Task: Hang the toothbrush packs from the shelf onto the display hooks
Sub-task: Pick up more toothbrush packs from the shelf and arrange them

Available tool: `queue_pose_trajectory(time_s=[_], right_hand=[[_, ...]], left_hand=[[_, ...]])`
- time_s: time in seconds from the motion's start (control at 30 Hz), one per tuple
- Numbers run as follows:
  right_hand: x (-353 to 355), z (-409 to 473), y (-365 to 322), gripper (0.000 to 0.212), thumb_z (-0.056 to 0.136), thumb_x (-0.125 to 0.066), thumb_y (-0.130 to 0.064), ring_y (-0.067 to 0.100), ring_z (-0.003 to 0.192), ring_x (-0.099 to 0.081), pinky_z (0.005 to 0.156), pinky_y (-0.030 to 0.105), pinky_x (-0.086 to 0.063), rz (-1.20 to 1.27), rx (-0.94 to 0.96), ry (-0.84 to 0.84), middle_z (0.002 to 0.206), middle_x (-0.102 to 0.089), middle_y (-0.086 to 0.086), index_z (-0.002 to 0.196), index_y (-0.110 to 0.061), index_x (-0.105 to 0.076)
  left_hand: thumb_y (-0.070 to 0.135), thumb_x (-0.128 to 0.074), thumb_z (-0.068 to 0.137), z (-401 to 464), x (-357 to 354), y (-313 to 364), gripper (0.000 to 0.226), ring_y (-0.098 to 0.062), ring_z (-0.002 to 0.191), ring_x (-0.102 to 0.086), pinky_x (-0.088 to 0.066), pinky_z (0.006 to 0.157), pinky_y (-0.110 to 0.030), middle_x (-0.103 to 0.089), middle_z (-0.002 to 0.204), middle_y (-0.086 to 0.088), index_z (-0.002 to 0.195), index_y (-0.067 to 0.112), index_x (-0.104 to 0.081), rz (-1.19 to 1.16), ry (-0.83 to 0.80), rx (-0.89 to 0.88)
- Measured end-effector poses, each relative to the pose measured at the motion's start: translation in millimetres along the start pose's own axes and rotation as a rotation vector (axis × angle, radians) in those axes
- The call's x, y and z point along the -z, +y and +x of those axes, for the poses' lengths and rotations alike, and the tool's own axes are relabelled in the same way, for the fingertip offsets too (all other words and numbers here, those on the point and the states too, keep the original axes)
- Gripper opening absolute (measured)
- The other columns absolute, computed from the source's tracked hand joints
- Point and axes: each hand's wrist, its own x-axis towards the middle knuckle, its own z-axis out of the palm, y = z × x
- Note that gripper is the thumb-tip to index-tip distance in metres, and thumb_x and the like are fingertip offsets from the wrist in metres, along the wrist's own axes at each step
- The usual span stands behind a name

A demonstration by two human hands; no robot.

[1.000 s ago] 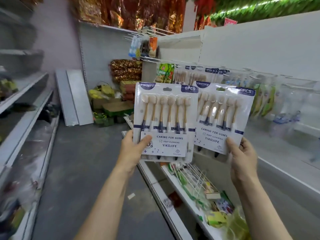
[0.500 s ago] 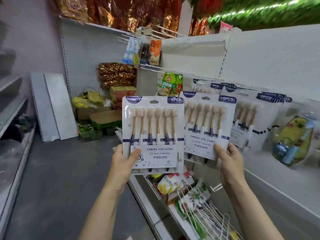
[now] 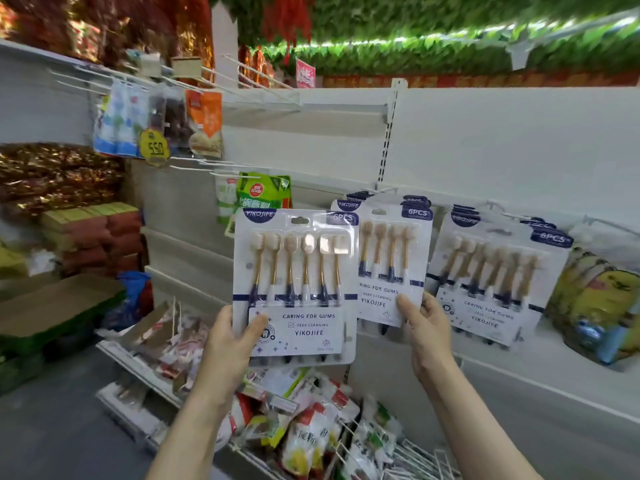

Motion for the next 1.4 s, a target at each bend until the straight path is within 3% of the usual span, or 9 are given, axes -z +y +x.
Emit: queue_pose_trajectory(time_s=[0.17, 0.27, 0.53, 0.67, 0.77, 0.9, 1.03, 1.17, 1.4], right_hand=[[-12.6, 28.1, 12.9, 0.020, 0.095, -0.066, -0.015, 0.019, 0.096, -0.073, 0.082, 0.033, -0.057, -0.040, 0.023, 0.051, 0.106, -0.076, 0.004, 0.115, -0.014, -0.064], [-13.7, 47.0, 24.9, 0.024, 0.094, -0.067, -0.016, 0.020, 0.098, -0.072, 0.082, 0.032, -0.056, -0.049, 0.018, 0.080, 0.109, -0.075, 0.006, 0.118, -0.012, -0.063], [-9.5, 74.6, 47.3, 0.025, 0.094, -0.068, -0.029, 0.017, 0.105, -0.069, 0.096, 0.041, -0.053, -0.150, 0.004, 0.043, 0.113, -0.074, 0.001, 0.116, -0.019, -0.064], [-14.2, 59.6, 44.0, 0.066, 0.092, -0.065, -0.047, 0.015, 0.136, -0.045, 0.113, 0.039, -0.038, -0.377, 0.028, 0.093, 0.148, -0.049, -0.003, 0.148, -0.021, -0.041], [-28.7, 30.0, 31.6, 0.066, 0.099, -0.055, -0.042, -0.002, 0.141, -0.025, 0.115, 0.026, -0.022, -0.590, 0.316, 0.157, 0.155, -0.031, -0.016, 0.156, -0.025, -0.027], [-43.6, 17.5, 12.8, 0.056, 0.095, -0.056, -0.048, -0.004, 0.130, -0.048, 0.108, 0.026, -0.040, -0.504, 0.365, 0.107, 0.141, -0.053, -0.017, 0.146, -0.028, -0.045], [-43.6, 30.1, -5.2, 0.039, 0.093, -0.068, -0.031, -0.003, 0.099, -0.062, 0.091, 0.028, -0.054, -0.422, 0.311, 0.226, 0.113, -0.065, -0.012, 0.129, -0.030, -0.055], [-42.9, 40.4, -11.8, 0.048, 0.088, -0.075, -0.025, 0.003, 0.101, -0.064, 0.085, 0.021, -0.053, -0.453, 0.302, 0.271, 0.115, -0.066, -0.011, 0.132, -0.027, -0.056], [-44.0, 51.6, -5.8, 0.047, 0.089, -0.074, -0.019, 0.004, 0.101, -0.065, 0.090, 0.033, -0.057, -0.441, 0.308, 0.361, 0.114, -0.068, -0.009, 0.132, -0.025, -0.056]], left_hand=[[0.020, -0.063, 0.094, 40.1, -12.1, -14.6, 0.019, -0.016, 0.097, -0.071, -0.056, 0.078, -0.031, -0.075, 0.102, 0.003, 0.112, 0.021, -0.062, -0.011, -0.098, 0.016], [0.018, -0.061, 0.095, 53.6, -21.8, -19.8, 0.020, -0.005, 0.092, -0.071, -0.054, 0.066, -0.016, -0.075, 0.103, 0.006, 0.115, 0.021, -0.060, -0.056, -0.140, 0.022], [0.018, -0.060, 0.095, 77.2, -36.5, -38.3, 0.020, -0.009, 0.094, -0.072, -0.053, 0.071, -0.022, -0.076, 0.103, 0.006, 0.115, 0.020, -0.060, -0.078, -0.169, 0.050], [0.017, -0.061, 0.094, 87.1, -41.9, -47.2, 0.020, -0.011, 0.095, -0.072, -0.055, 0.072, -0.023, -0.076, 0.103, 0.004, 0.113, 0.020, -0.061, -0.094, -0.207, 0.083], [0.017, -0.062, 0.093, 102.2, -46.2, -51.8, 0.023, -0.018, 0.100, -0.071, -0.054, 0.083, -0.035, -0.075, 0.106, -0.001, 0.116, 0.018, -0.061, -0.105, -0.235, 0.108], [0.017, -0.063, 0.093, 122.4, -59.4, -55.9, 0.025, -0.019, 0.104, -0.069, -0.053, 0.091, -0.040, -0.074, 0.110, -0.001, 0.118, 0.019, -0.061, -0.087, -0.323, 0.096], [0.021, -0.063, 0.094, 135.7, -77.0, -53.9, 0.028, -0.011, 0.106, -0.069, -0.052, 0.091, -0.033, -0.073, 0.113, 0.006, 0.121, 0.022, -0.060, -0.084, -0.445, 0.081], [0.020, -0.063, 0.094, 149.6, -90.9, -55.1, 0.023, -0.012, 0.104, -0.069, -0.053, 0.089, -0.030, -0.074, 0.108, 0.006, 0.117, 0.021, -0.061, -0.103, -0.484, 0.091], [0.028, -0.065, 0.092, 165.1, -105.9, -56.6, 0.028, -0.010, 0.109, -0.066, -0.050, 0.099, -0.039, -0.071, 0.115, 0.008, 0.119, 0.027, -0.059, -0.099, -0.566, 0.087]])
